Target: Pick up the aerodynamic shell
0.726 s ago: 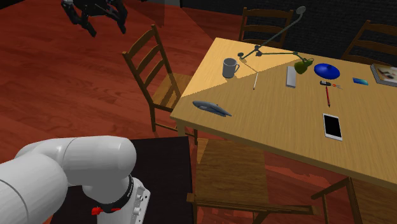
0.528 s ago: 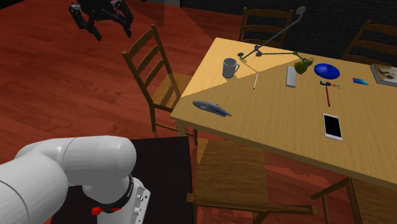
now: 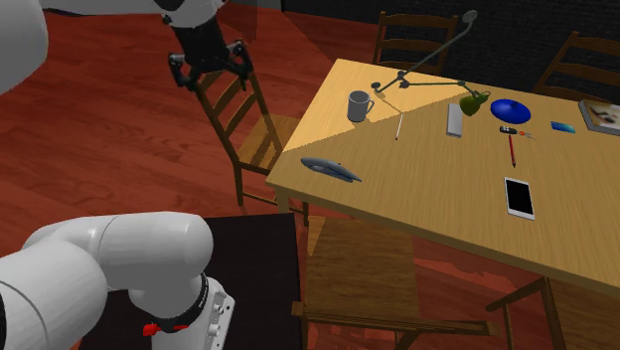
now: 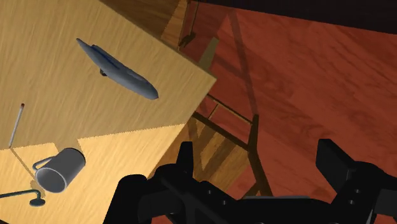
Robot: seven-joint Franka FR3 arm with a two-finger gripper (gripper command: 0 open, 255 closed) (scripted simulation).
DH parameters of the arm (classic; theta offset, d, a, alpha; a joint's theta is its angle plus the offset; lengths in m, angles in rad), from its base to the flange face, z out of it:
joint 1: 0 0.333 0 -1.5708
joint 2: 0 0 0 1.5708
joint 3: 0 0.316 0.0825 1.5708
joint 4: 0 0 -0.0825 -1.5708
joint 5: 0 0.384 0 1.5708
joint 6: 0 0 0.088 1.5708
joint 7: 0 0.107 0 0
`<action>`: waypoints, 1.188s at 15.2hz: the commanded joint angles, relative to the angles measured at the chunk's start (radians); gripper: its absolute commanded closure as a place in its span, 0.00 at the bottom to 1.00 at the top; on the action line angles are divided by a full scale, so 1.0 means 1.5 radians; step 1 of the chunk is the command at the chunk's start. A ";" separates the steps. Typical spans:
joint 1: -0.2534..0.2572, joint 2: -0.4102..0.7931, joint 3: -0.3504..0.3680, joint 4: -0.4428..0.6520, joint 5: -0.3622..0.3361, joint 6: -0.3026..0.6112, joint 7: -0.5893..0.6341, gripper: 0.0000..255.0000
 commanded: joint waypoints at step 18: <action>0.113 0.372 -0.384 0.020 -0.016 0.308 -0.581 0.00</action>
